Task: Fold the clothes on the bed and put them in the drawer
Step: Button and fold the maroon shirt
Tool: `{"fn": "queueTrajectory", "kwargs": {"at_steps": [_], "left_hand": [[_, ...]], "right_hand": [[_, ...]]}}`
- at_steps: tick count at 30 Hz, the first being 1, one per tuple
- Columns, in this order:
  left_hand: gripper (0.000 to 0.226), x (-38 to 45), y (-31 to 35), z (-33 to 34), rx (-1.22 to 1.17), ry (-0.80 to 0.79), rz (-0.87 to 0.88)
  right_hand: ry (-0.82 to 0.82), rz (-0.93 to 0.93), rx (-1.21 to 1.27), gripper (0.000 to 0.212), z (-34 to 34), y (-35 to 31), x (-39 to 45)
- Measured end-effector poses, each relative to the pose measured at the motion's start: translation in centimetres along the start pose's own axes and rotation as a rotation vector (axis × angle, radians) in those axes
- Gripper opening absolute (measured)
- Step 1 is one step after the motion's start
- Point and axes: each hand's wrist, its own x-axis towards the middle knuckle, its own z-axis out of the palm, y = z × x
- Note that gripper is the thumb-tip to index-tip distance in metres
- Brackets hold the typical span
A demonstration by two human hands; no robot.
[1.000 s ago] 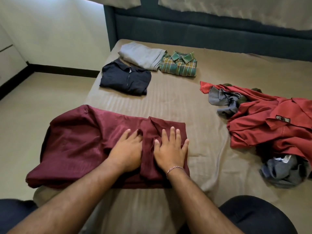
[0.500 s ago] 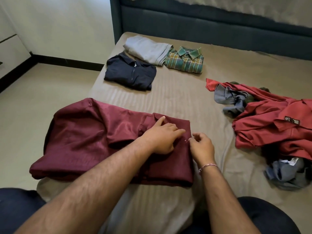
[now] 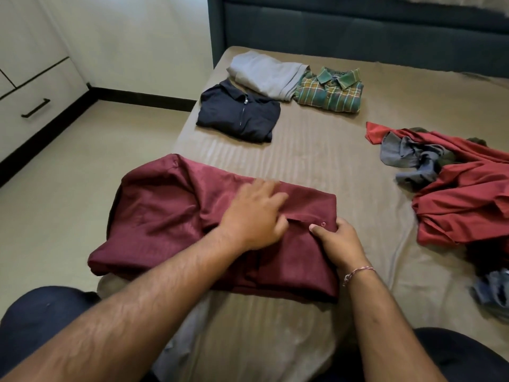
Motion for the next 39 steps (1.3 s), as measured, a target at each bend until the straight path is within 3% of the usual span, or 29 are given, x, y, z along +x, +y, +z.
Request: {"fn": "queueTrajectory", "kwargs": {"at_steps": [2,5,10,14,19,21,23,26,30,32,34,35,37,39], "left_hand": [[0.072,-0.3,2.6,1.3,-0.215,-0.128,0.011],[0.084,-0.3,4.9,4.2,-0.466,-0.292,-0.121],[0.076,0.2,8.1,7.1,-0.827,-0.083,-0.231],[0.062,0.9,9.5,6.0,-1.219,-0.103,-0.322],[0.064,0.9,7.2,4.2,-1.422,0.136,-0.411],[0.053,0.6,6.2,3.9,-1.776,0.147,-0.47],[0.051,0.2,4.4,3.8,-2.119,0.071,-0.64],[0.062,-0.7,0.4,3.9,-2.338,0.026,-0.707],[0.064,-1.1,-3.3,1.4,-2.162,0.18,-0.753],[0.068,-1.5,-5.7,0.3,-1.991,0.412,-0.794],[0.076,-1.7,-7.2,-0.8,-1.767,0.562,-0.7],[0.076,-1.5,-7.2,-1.1,-1.622,0.514,-0.644],[0.069,-1.0,-5.9,-1.1,-1.293,0.288,-0.438],[0.064,-1.1,-3.6,1.2,-0.866,0.025,-0.251]], "right_hand": [[-0.016,0.003,0.167,0.019,-0.4,-0.4,-0.4],[-0.04,0.022,0.318,0.022,-1.7,-1.6,-1.0],[0.031,-0.06,0.336,0.015,-3.9,-4.2,-2.2],[0.072,-0.088,0.317,0.014,-4.8,-6.0,-3.5],[0.022,-0.194,0.148,0.018,-2.4,-8.5,-4.4],[0.012,-0.241,0.036,0.021,0.1,-9.2,-4.5],[-0.027,-0.281,-0.097,0.037,3.3,-9.4,-4.6],[-0.125,-0.352,-0.242,0.048,8.0,-8.9,-5.0],[-0.153,-0.362,-0.41,0.054,11.3,-8.3,-6.0],[-0.203,-0.349,-0.473,0.057,11.9,-7.9,-6.3],[-0.248,-0.39,-0.45,0.051,12.2,-7.0,-6.7],[-0.192,-0.448,-0.371,0.043,12.1,-6.6,-6.8],[0.078,-0.535,-0.171,0.031,10.9,-5.8,-6.5],[0.356,-0.468,-0.121,0.029,9.2,-4.5,-4.8]]}}
